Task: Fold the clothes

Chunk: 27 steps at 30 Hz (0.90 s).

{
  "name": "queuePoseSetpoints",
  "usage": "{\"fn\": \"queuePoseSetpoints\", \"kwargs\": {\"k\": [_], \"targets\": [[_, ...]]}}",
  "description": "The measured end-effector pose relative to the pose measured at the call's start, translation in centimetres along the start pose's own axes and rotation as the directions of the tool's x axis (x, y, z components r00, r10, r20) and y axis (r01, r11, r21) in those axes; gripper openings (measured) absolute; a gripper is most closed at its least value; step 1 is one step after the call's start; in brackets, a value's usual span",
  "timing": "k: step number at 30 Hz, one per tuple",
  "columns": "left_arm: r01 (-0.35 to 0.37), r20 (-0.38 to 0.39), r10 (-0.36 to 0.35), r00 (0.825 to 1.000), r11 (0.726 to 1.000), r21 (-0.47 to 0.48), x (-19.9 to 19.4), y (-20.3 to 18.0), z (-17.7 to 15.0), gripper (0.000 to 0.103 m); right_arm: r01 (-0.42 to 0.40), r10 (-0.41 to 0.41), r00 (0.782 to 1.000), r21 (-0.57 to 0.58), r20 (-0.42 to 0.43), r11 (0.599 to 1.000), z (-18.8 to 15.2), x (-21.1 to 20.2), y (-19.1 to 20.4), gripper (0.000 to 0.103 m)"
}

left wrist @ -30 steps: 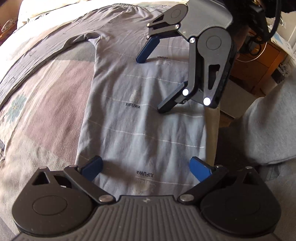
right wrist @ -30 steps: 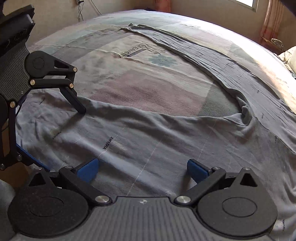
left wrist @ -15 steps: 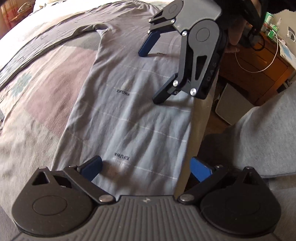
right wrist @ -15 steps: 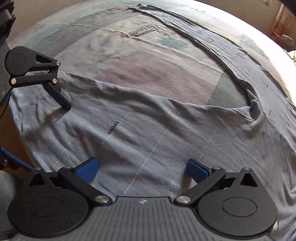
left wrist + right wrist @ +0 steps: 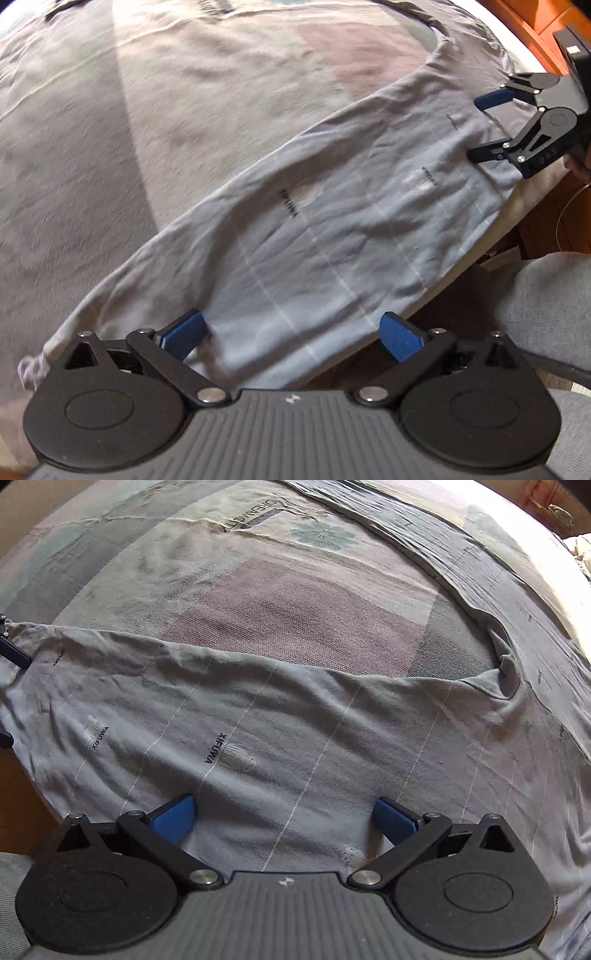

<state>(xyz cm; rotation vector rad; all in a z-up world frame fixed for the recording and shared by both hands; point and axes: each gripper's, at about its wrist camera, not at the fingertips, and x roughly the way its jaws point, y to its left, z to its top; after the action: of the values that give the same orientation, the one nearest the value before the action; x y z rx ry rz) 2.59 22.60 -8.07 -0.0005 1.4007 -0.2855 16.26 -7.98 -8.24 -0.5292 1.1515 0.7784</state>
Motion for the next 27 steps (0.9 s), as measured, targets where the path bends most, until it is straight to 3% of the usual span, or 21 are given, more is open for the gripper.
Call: {"fn": "queuePoseSetpoints", "kwargs": {"k": [4, 11, 15, 23, 27], "targets": [[-0.074, -0.027, 0.073, 0.997, 0.997, -0.030, -1.1, 1.5, -2.5, 0.101, 0.009, -0.008, 1.000, 0.019, -0.025, 1.000, 0.5, 0.2, 0.1, 0.103], [-0.177, 0.074, 0.187, 0.980, 0.977, -0.119, -2.8, 5.2, -1.9, 0.101, 0.014, -0.013, 0.999, 0.020, -0.031, 1.000, 0.6, 0.4, 0.1, 0.103], [-0.261, 0.016, 0.263, 0.965, 0.961, -0.092, -1.6, 7.2, -1.6, 0.103, 0.014, -0.013, 0.999, 0.018, -0.036, 1.000, 0.7, 0.4, 0.1, 0.103], [-0.225, 0.084, 0.236, 0.968, 0.967, -0.120, -4.0, 6.6, -2.2, 0.101, 0.014, -0.014, 1.000, 0.018, -0.013, 1.000, 0.5, 0.2, 0.0, 0.103], [-0.200, 0.098, 0.206, 0.974, 0.978, -0.065, -4.0, 5.3, -2.2, 0.101, 0.016, -0.016, 1.000, 0.020, 0.001, 1.000, 0.3, 0.1, 0.1, 0.103]]}}
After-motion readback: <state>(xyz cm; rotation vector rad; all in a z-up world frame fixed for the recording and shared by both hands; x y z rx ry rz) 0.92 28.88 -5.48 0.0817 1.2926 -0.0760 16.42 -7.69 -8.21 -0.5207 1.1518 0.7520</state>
